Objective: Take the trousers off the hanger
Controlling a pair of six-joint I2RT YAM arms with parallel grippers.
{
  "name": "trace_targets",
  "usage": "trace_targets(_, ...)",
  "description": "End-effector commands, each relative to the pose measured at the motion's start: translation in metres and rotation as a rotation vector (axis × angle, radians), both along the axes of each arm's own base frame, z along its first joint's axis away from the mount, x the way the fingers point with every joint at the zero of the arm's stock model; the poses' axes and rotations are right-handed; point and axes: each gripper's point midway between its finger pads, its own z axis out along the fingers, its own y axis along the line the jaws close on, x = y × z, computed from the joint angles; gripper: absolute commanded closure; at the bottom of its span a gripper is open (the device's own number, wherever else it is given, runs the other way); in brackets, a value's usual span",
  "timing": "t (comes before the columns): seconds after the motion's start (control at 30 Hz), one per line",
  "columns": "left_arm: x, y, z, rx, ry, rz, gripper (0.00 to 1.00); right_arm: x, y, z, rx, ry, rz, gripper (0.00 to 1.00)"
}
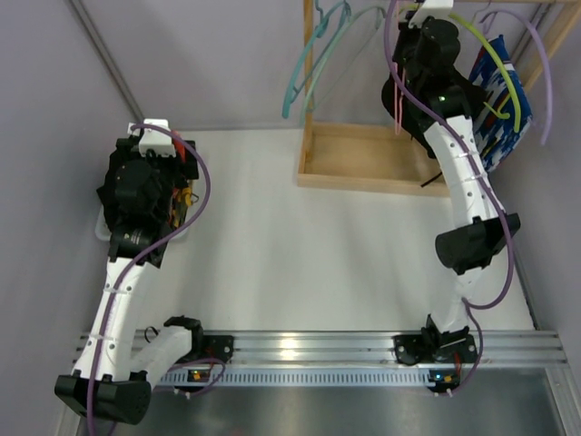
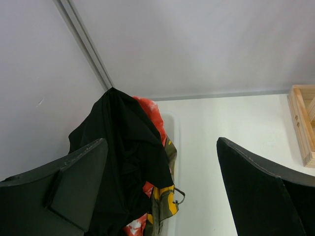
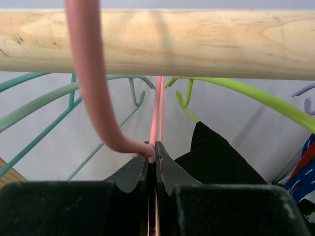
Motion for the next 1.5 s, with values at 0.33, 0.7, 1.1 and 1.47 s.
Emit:
trace_targets(0.33, -0.007, -0.005, 0.019, -0.028, -0.043, -0.026, 0.01, 0.025, 0.031, -0.019, -0.017, -0.001, 0.075, 1.00)
trace_targets(0.7, -0.005, -0.011, 0.021, -0.054, -0.039, -0.053, 0.01, 0.035, 0.082, -0.035, 0.002, -0.017, 0.154, 1.00)
trace_targets(1.1, -0.008, -0.011, 0.022, -0.053, -0.036, -0.055, 0.01, 0.041, 0.124, -0.052, 0.060, -0.016, 0.251, 1.00)
trace_targets(1.47, -0.017, -0.014, 0.029, -0.043, -0.048, -0.083, 0.01, 0.036, 0.168, -0.053, 0.096, -0.050, 0.354, 1.00)
